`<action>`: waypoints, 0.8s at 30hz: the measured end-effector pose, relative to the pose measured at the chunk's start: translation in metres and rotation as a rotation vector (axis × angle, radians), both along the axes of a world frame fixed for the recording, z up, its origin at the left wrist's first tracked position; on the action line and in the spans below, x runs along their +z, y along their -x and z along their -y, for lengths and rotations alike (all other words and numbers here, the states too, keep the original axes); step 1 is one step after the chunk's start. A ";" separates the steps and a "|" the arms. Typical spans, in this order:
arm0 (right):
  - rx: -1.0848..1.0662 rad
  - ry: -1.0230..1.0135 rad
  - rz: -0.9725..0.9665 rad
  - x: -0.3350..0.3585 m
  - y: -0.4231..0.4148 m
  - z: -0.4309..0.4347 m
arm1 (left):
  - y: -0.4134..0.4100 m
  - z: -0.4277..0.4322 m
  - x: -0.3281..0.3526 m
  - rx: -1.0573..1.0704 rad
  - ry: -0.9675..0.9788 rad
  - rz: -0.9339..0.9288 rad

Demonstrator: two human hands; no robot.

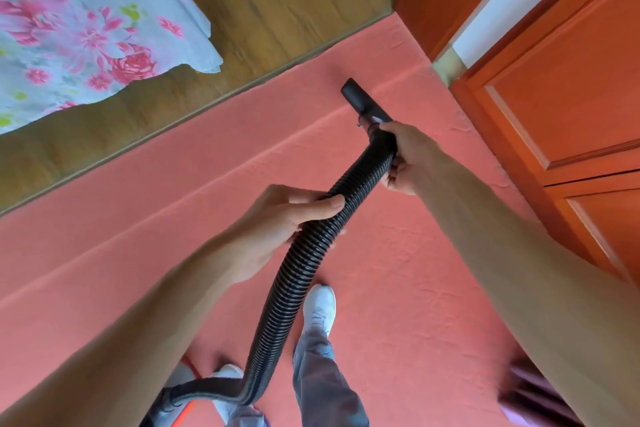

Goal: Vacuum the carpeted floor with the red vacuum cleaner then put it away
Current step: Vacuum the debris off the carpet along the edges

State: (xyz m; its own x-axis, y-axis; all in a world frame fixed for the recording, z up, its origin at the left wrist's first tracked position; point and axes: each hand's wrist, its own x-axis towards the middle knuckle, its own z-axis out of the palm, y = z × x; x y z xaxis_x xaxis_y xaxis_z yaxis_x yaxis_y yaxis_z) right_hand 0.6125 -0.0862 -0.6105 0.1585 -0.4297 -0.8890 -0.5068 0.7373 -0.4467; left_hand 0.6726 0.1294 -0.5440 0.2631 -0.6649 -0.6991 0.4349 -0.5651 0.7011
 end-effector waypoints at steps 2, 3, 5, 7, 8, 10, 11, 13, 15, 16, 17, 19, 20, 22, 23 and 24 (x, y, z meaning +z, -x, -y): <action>0.040 0.031 -0.057 -0.010 0.006 -0.006 | 0.004 -0.009 -0.007 0.016 -0.034 -0.076; 0.051 0.046 -0.080 -0.015 0.009 -0.011 | 0.006 -0.013 -0.010 0.019 -0.054 -0.113; 0.051 0.060 -0.124 -0.029 0.017 -0.023 | 0.008 -0.022 -0.018 0.009 -0.092 -0.169; 0.048 0.045 -0.173 -0.043 0.025 -0.037 | 0.009 -0.027 -0.025 -0.031 -0.124 -0.210; 0.043 0.031 -0.187 -0.049 0.029 -0.044 | 0.009 -0.029 -0.028 -0.057 -0.138 -0.238; 0.024 0.028 -0.190 -0.059 0.035 -0.053 | 0.011 -0.030 -0.032 -0.114 -0.155 -0.282; 0.013 0.039 -0.194 -0.063 0.036 -0.053 | 0.013 -0.029 -0.035 -0.126 -0.165 -0.283; -0.010 0.063 -0.202 -0.070 0.034 -0.047 | 0.015 -0.023 -0.041 -0.100 -0.185 -0.247; -0.041 0.078 -0.192 -0.079 0.026 -0.033 | 0.018 -0.011 -0.048 -0.054 -0.186 -0.209; -0.062 0.073 -0.174 -0.083 0.022 -0.025 | 0.020 -0.004 -0.053 -0.033 -0.175 -0.191; -0.086 0.069 -0.150 -0.086 0.018 -0.018 | 0.022 0.004 -0.056 -0.021 -0.160 -0.172; -0.130 0.035 -0.095 -0.088 0.013 -0.006 | 0.026 0.018 -0.061 0.000 -0.147 -0.125; -0.160 -0.004 -0.054 -0.088 0.012 -0.002 | 0.026 0.023 -0.064 0.017 -0.150 -0.108; -0.245 -0.105 0.053 -0.087 0.016 0.003 | 0.023 0.028 -0.064 0.038 -0.154 -0.111; -0.293 -0.159 0.107 -0.084 0.019 0.003 | 0.018 0.026 -0.062 0.026 -0.146 -0.126; -0.333 -0.209 0.161 -0.078 0.023 0.000 | 0.012 0.022 -0.059 -0.003 -0.133 -0.148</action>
State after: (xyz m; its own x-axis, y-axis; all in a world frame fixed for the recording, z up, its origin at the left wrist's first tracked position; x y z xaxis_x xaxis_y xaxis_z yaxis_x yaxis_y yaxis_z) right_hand 0.5891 -0.0866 -0.6889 0.1851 -0.2938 -0.9378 -0.1612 0.9323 -0.3239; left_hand 0.6603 0.1069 -0.6035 0.1494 -0.5651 -0.8114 0.5255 -0.6497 0.5492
